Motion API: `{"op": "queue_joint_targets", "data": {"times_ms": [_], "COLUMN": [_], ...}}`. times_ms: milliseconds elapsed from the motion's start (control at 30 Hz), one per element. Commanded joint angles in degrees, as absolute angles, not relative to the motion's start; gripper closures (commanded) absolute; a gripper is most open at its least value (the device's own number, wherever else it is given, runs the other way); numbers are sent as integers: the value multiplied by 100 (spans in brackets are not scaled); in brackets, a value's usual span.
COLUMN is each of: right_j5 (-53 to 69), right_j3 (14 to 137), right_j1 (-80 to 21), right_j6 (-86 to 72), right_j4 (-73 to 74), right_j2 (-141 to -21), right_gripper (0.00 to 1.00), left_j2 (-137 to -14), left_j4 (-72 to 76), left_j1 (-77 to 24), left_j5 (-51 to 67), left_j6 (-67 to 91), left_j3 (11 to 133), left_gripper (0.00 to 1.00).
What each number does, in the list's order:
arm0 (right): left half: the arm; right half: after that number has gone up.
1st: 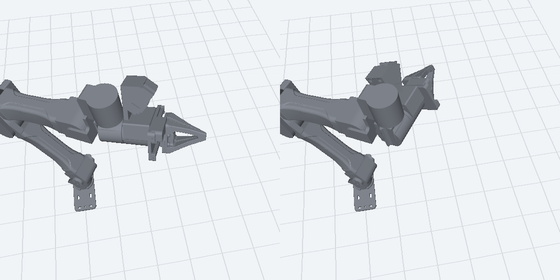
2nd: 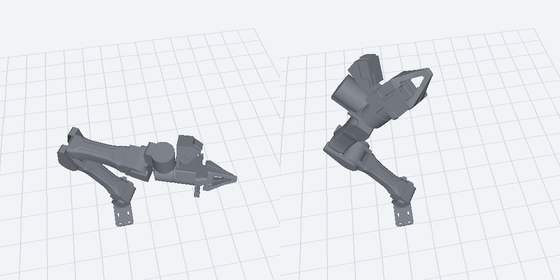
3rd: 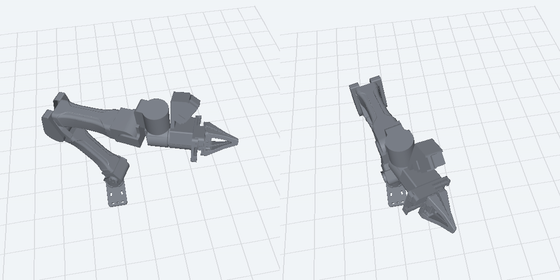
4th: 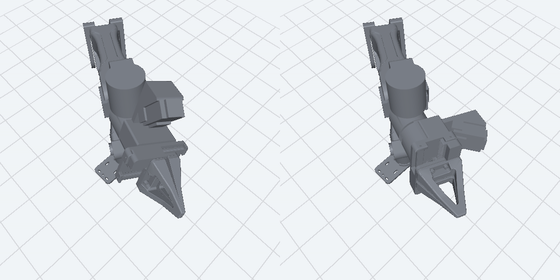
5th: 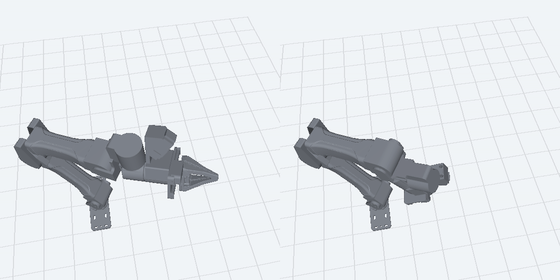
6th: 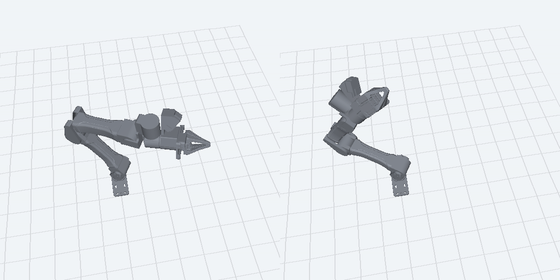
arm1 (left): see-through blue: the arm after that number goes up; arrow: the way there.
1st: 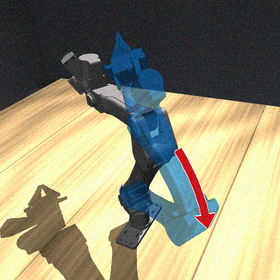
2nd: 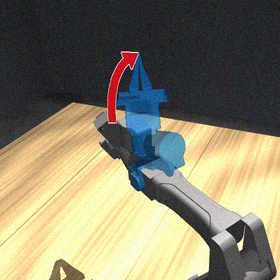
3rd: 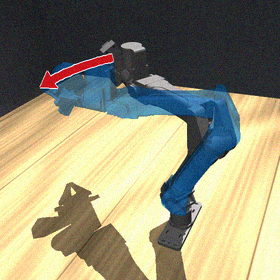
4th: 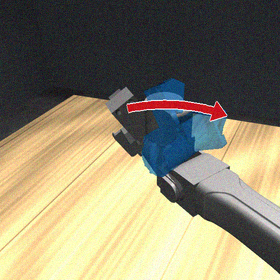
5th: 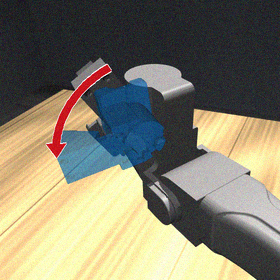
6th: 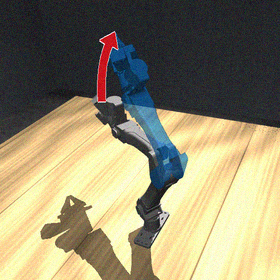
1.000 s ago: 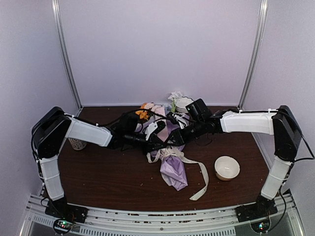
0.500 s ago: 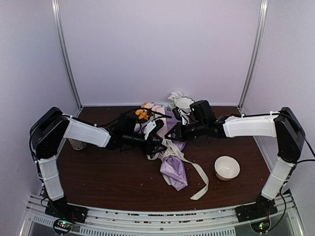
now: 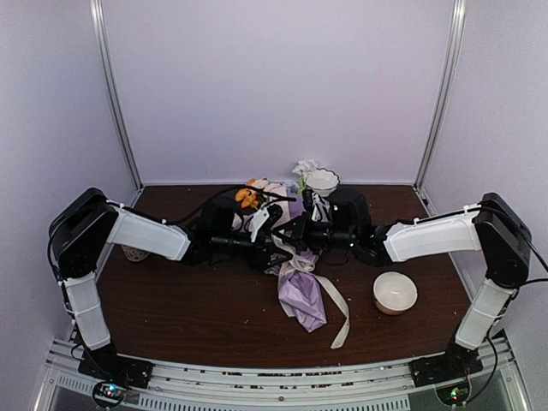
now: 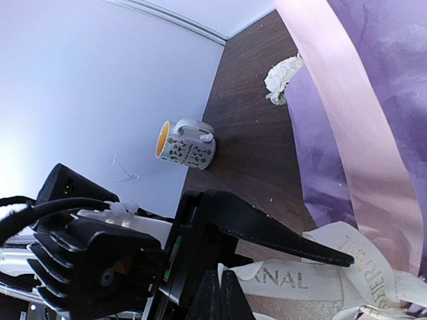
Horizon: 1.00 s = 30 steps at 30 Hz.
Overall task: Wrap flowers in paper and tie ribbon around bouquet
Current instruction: Cross the half-tied ribbon over the folded bouquet.
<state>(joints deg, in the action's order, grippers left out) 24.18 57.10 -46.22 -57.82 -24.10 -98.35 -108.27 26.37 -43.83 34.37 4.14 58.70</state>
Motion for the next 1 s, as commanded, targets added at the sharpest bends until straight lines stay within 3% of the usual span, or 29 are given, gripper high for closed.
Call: {"op": "queue_joint_targets", "data": {"times_ms": [0,167,467,533,733,967], "right_j5": [2096,2068,2068,2053,1829,2192], "right_j3": [5556,5636,5640,5689,5989,5993], "right_j1": [-4695,-4712,-4703,-4682,-4381,-3901], "right_j6": [-6352,-6300,-6158,-5931,-4423,-3038], "right_j4": [-3239,-3091,-2691,-2426,-723,685], "right_j2": [-9951,-9986,-9955,-9858,-9228,-9306], "right_gripper": [100,100,100,98,73,76], "left_j2": [-10709,-10743,-10767,-10767,-10768,-10763], "left_j4": [3040,3350,3500,3348,2016,104], "left_j1": [-4361,-4342,-4286,-4274,-4254,-4254], "left_j5": [3293,3323,3414,3447,3434,3218], "left_j6": [537,635,743,759,389,-438], "left_j3": [5855,5754,5674,5697,6046,6603], "left_gripper": [40,54,100,100,100,100]}}
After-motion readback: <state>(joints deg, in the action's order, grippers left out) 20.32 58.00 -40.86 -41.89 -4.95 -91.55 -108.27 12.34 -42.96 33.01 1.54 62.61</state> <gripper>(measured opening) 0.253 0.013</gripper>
